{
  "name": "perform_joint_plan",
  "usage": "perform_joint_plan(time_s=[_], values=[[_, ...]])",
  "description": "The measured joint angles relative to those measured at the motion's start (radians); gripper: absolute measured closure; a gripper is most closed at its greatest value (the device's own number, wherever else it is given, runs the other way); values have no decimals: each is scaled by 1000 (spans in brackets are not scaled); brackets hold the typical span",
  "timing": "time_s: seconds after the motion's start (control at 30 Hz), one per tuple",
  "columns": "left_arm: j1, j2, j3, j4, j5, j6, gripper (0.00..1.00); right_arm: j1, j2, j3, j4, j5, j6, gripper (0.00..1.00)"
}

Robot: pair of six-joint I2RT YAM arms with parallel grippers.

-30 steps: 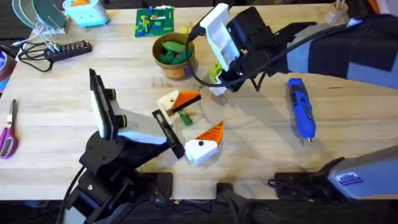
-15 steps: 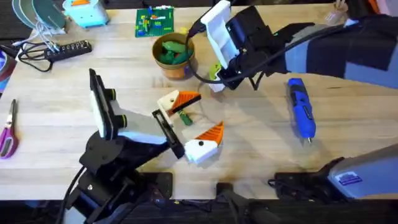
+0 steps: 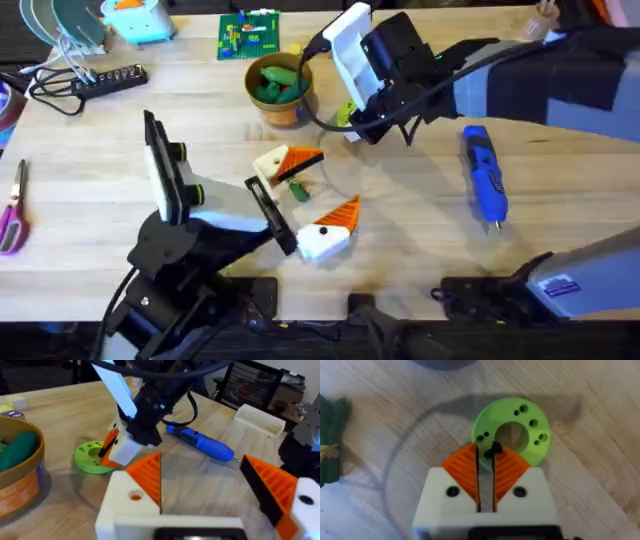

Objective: Pick up the gripper from the table and insert it into the empty holder that is missing its gripper. Then pick up a screw, insert it into the mounting hole, and use the screwdriver to tighten it. Finally, clean up the table by picking up the vegetable and placing it into the bucket.

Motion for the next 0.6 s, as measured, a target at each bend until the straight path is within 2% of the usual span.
perform_joint_plan(time_s=[0.17,0.6], values=[[0,0,0,0,0,0,8,0,0,2,8,2,4,990],[0,0,0,0,0,0,8,0,0,2,7,2,4,994]])
